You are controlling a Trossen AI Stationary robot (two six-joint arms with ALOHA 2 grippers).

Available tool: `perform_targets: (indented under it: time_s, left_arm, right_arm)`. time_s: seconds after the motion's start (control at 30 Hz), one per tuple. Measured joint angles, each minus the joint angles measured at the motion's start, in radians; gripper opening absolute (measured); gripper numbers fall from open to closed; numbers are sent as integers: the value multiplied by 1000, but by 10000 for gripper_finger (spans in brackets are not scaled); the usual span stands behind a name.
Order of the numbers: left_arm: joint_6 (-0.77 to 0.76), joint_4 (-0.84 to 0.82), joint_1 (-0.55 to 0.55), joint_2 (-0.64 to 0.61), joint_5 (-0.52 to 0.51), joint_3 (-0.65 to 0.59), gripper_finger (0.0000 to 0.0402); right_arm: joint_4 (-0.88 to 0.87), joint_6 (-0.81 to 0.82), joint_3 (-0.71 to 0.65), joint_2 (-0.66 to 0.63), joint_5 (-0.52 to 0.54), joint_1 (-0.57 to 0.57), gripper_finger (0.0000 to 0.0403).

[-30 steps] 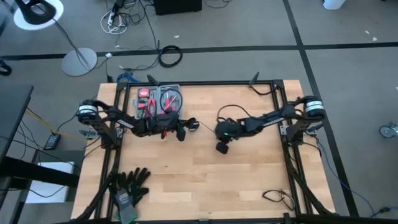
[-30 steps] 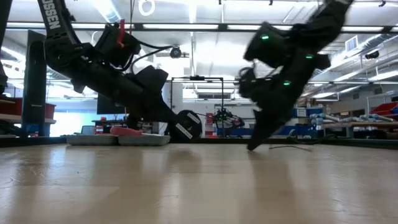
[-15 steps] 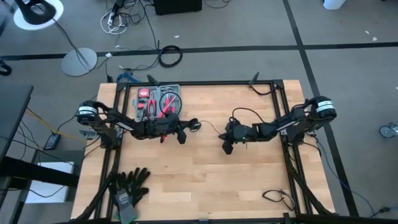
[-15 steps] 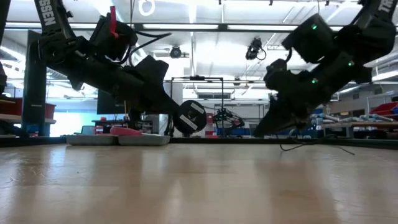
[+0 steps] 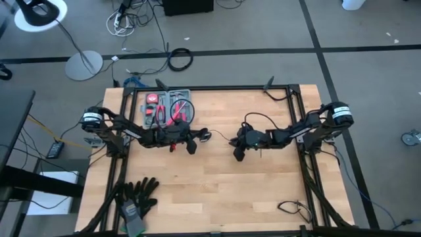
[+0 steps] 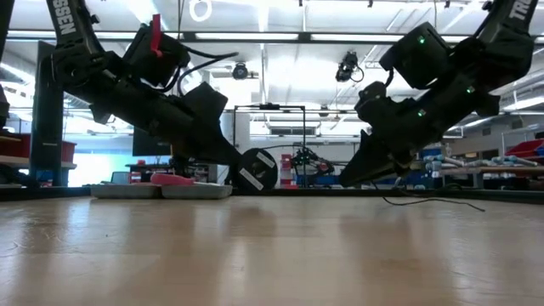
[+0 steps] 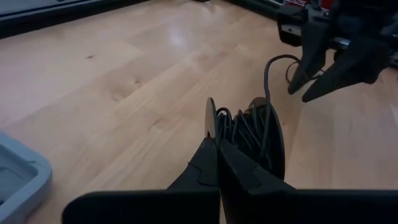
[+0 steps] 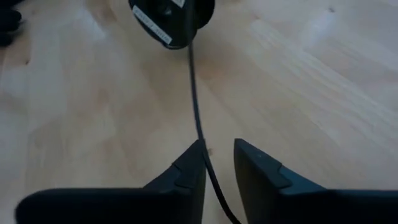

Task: Coil cords
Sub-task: Coil the black wire onto the spool

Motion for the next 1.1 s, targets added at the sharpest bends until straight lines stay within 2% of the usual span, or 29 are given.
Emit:
perform_targets:
  time_s: [0.3,0.6,1.1]
  left_arm:
    - [0,0,0,0,2,0,0]
    - [0,-1,0,0,3,0,0]
    - [-5,1,0,0,3,0,0]
  right_arm:
    - [-13,-50,0,-53,-16,-38,120]
    - [-192,-124,0,-200,-18,-76,122]
    - [-44,-130,0,-230,-18,-81,121]
